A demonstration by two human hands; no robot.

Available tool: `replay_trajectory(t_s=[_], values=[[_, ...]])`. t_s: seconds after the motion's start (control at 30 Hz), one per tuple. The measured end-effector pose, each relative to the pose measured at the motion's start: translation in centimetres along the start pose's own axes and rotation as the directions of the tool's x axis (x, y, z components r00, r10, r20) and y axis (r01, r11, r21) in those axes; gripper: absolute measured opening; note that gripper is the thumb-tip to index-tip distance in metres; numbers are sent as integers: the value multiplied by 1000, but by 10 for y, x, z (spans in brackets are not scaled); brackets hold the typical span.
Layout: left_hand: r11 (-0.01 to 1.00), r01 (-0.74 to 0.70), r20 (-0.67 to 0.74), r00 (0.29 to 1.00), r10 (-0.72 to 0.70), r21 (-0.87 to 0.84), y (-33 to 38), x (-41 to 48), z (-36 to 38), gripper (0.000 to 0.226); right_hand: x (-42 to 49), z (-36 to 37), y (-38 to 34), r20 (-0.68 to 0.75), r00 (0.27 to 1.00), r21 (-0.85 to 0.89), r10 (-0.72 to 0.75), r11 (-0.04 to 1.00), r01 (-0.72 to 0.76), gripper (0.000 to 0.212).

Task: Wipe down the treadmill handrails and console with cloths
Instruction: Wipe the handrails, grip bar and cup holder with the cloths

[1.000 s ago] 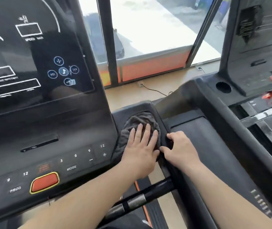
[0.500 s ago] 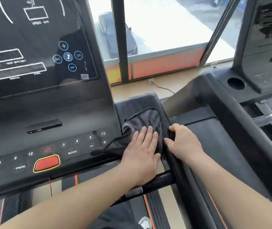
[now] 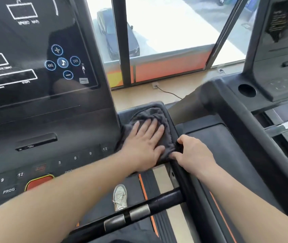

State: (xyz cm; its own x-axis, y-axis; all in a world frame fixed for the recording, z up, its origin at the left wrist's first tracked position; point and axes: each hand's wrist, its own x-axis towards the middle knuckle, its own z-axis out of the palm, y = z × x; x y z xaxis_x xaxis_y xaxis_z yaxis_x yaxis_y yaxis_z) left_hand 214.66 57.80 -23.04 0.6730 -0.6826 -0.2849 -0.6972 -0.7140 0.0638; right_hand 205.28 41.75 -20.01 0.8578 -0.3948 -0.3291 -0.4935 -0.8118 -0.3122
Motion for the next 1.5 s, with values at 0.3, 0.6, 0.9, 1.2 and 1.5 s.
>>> replay_trajectory(t_s=[0.3, 0.6, 0.9, 1.2, 1.5], values=[[996, 44, 5, 999, -44, -79, 22, -12, 8, 71, -12, 12, 8, -70, 997, 96, -42, 994, 49, 55], [988, 156, -62, 986, -156, -4, -14, 29, -8, 71, -12, 18, 11, -87, 996, 121, -32, 992, 43, 60], [986, 27, 15, 999, -30, 162, -48, 34, -33, 75, -3, 1, 10, -14, 1000, 137, 19, 990, -17, 64], [975, -183, 14, 983, 183, 128, -20, -16, -13, 76, -4, -2, 5, -4, 999, 135, 52, 990, -51, 62], [997, 6, -81, 997, 0, 75, 7, -44, 18, 67, -10, 5, 6, -55, 998, 114, 36, 993, -30, 59]])
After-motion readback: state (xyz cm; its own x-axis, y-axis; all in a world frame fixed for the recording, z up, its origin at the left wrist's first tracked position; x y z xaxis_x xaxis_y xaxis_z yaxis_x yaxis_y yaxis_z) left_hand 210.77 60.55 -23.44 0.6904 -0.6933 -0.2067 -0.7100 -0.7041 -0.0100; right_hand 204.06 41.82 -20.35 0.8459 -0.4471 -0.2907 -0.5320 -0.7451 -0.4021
